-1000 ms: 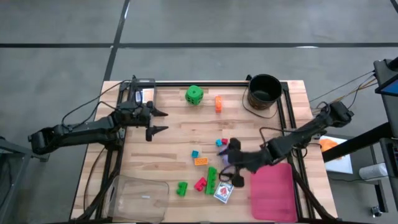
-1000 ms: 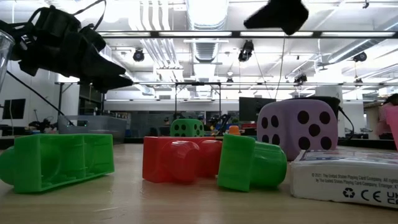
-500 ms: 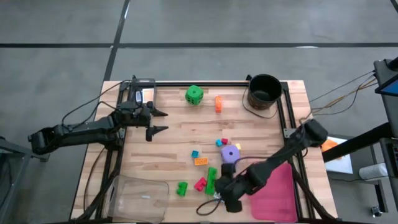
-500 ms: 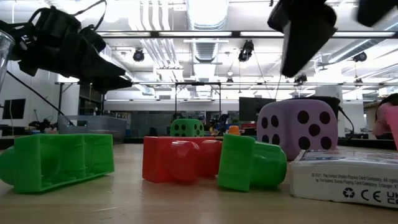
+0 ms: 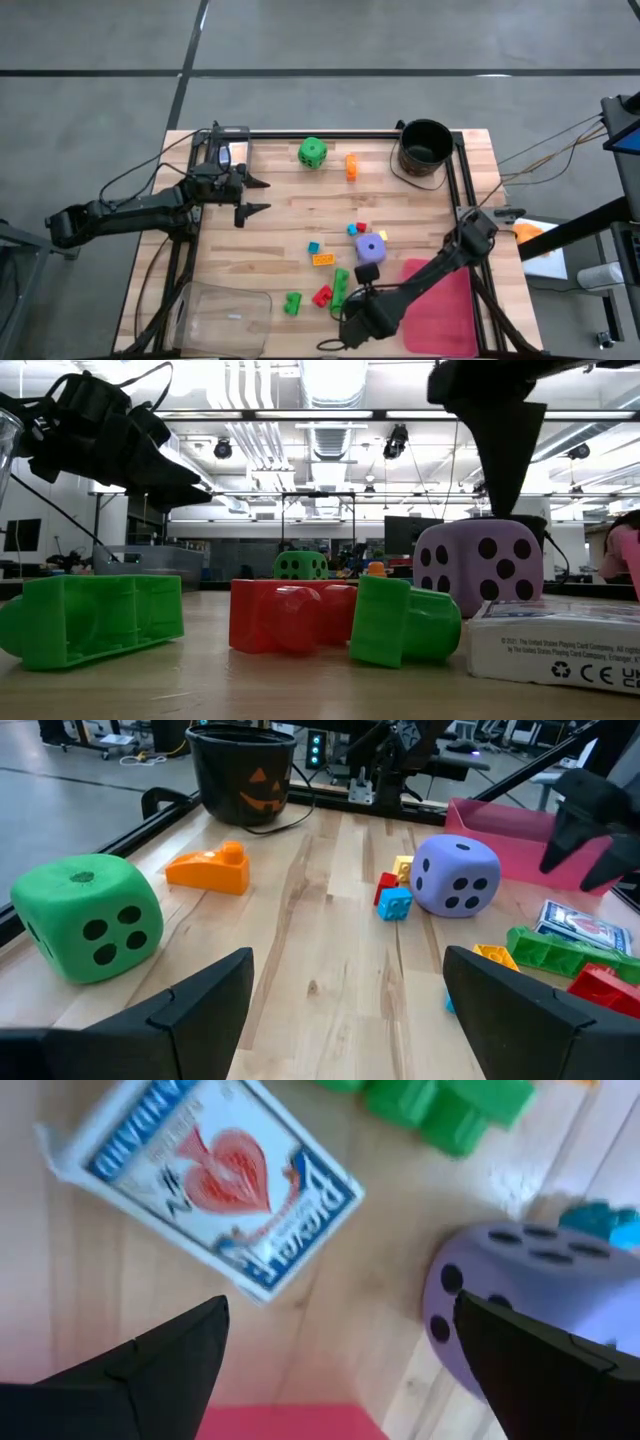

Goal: Pick & Place Toys
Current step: Put the white deck of cards into the black bin

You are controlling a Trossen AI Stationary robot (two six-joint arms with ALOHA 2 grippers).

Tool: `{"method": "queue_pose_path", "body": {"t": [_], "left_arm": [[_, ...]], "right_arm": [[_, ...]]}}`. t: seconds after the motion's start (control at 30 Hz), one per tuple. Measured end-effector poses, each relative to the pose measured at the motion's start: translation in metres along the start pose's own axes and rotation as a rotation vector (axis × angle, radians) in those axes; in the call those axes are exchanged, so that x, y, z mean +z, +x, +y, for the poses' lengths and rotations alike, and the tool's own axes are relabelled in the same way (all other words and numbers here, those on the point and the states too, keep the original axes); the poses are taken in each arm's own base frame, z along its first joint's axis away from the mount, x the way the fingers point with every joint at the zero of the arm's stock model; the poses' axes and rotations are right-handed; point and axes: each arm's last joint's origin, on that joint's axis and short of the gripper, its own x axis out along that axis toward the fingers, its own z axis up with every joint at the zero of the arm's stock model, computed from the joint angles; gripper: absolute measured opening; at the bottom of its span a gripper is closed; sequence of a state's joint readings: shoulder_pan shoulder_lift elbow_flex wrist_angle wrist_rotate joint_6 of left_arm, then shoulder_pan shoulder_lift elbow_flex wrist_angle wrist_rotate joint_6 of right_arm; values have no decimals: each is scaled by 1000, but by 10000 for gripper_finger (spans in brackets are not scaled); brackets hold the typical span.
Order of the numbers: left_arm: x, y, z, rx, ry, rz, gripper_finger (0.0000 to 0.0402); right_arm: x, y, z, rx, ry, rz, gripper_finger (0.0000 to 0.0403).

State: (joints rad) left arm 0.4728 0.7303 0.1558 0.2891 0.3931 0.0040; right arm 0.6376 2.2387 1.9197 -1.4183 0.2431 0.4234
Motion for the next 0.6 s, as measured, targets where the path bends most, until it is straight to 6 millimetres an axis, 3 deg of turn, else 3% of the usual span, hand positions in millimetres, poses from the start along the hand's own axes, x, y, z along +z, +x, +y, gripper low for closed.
{"method": "queue_pose_path", "body": {"t": [0.37,0.6], "left_arm": [[-1,0,0,1,10,6,327],[-1,0,0,1,13,7,327]], "right_arm": [[9,-5,4,28,-73,-63,385],[21,-5,11,136,-76,-170,385]]}}
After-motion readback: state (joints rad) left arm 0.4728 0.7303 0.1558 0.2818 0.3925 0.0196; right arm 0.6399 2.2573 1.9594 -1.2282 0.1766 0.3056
